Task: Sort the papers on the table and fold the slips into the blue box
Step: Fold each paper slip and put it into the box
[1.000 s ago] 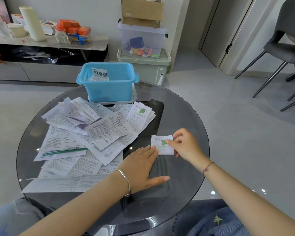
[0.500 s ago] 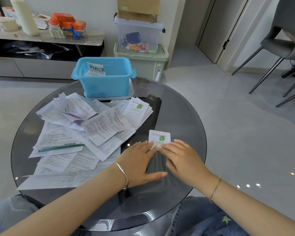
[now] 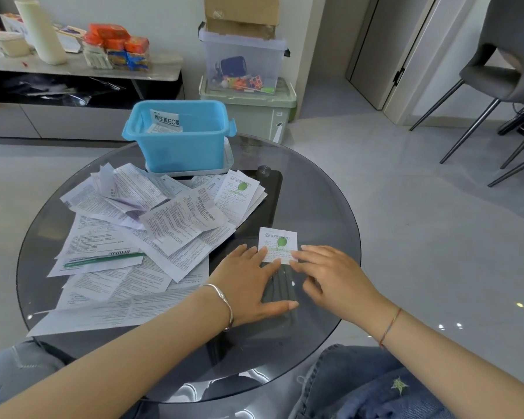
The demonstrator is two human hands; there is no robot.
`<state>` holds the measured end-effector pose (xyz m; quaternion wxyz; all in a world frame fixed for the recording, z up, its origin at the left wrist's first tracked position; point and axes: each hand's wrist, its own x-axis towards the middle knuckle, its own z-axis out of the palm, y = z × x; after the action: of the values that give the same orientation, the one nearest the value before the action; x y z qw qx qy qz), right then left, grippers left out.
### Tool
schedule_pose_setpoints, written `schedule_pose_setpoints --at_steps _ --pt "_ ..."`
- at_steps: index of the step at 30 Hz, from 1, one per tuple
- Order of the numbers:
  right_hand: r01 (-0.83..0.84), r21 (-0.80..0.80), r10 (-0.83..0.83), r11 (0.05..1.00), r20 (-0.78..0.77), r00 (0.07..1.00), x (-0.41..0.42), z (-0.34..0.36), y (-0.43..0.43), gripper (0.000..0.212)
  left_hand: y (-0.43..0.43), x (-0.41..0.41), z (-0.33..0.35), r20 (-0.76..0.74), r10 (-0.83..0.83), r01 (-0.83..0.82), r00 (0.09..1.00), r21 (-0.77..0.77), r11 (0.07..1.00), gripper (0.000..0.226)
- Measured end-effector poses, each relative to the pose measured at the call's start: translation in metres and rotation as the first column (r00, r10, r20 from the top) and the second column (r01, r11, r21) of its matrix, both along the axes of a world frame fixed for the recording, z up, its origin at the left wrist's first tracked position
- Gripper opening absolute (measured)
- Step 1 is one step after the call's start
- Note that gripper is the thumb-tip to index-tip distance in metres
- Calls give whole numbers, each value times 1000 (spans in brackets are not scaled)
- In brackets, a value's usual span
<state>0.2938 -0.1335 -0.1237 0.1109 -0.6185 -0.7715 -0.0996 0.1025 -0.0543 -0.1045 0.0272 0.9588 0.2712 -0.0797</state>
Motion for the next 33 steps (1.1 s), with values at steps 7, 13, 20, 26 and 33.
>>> schedule_pose_setpoints --at_steps 7,13,20,26,33 --pt "9 -10 -10 1000 -43 999 4 0 4 20 5 -12 14 -31 -32 32 999 6 999 130" --pt "-49 36 49 998 1 999 3 1 16 21 8 -14 18 -44 -52 52 998 -13 999 116" --pt "-142 144 130 979 91 987 1 -1 33 18 20 -5 14 17 -88 88 996 27 996 116" --pt "-173 60 174 983 -24 984 4 -3 34 21 28 -6 10 135 -53 65 989 -91 994 83" --pt "-253 50 252 966 22 967 9 4 40 32 32 -13 4 116 -83 94 990 -94 991 105"
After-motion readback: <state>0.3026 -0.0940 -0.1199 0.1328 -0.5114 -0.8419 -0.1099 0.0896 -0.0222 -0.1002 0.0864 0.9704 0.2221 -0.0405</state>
